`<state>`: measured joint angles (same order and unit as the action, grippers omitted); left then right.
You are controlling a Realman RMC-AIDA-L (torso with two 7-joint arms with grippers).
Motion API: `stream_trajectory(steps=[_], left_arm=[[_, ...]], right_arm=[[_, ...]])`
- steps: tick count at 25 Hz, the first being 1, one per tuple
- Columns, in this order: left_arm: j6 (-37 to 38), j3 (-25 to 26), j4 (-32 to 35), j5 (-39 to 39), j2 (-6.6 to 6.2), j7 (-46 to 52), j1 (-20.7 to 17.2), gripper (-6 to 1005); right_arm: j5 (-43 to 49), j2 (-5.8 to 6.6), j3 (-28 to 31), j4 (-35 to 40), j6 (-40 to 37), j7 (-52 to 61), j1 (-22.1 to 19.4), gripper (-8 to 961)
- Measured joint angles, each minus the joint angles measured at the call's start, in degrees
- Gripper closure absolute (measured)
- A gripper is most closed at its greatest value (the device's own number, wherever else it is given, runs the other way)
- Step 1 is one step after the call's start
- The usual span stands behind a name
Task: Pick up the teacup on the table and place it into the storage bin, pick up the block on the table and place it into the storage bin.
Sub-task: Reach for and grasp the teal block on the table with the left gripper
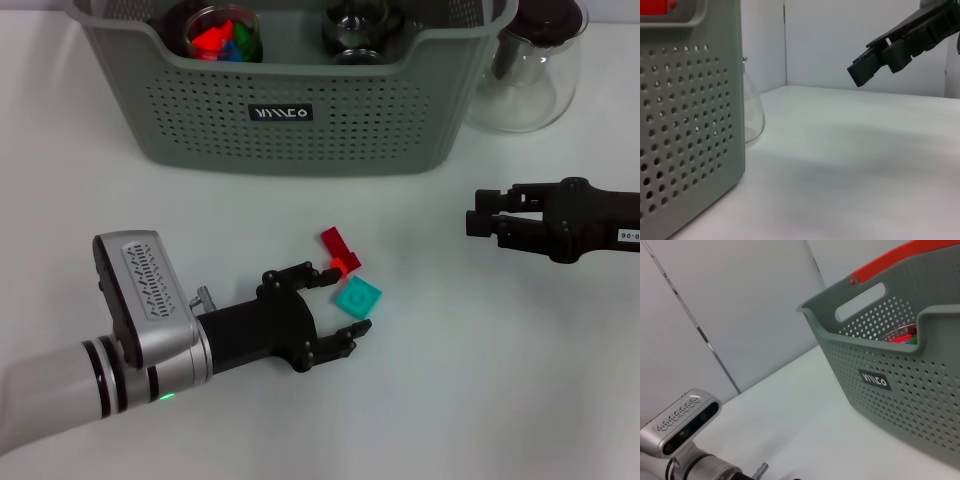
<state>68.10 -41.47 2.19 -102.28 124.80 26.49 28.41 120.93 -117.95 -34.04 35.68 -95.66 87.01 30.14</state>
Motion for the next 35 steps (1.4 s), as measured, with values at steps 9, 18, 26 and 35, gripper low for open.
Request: stream_trajectory(steps=[9, 18, 26, 35], left_arm=[[-0.5, 0.8, -2.4, 0.6, 0.00, -3.9, 0.8, 300], [-1.4, 2.2, -3.6, 0.6, 0.00, -4.3, 1.9, 320], [-2.5, 3.8, -2.8, 0.6, -0.16, -4.3, 1.1, 337], [-2.1, 3.4, -3.0, 0.2, -0.03, -4.3, 0.8, 357]], right_arm=[[0.0, 0.00, 0.0, 0.0, 0.0, 0.0, 0.1, 528], [0.0, 0.00, -0.3, -0.1, 0.2, 0.0, 0.3, 528], [0.0, 0.00, -0.3, -0.1, 0.3, 0.0, 0.2, 528], [0.0, 0.08, -0.3, -0.1, 0.1, 0.0, 0.0, 529]])
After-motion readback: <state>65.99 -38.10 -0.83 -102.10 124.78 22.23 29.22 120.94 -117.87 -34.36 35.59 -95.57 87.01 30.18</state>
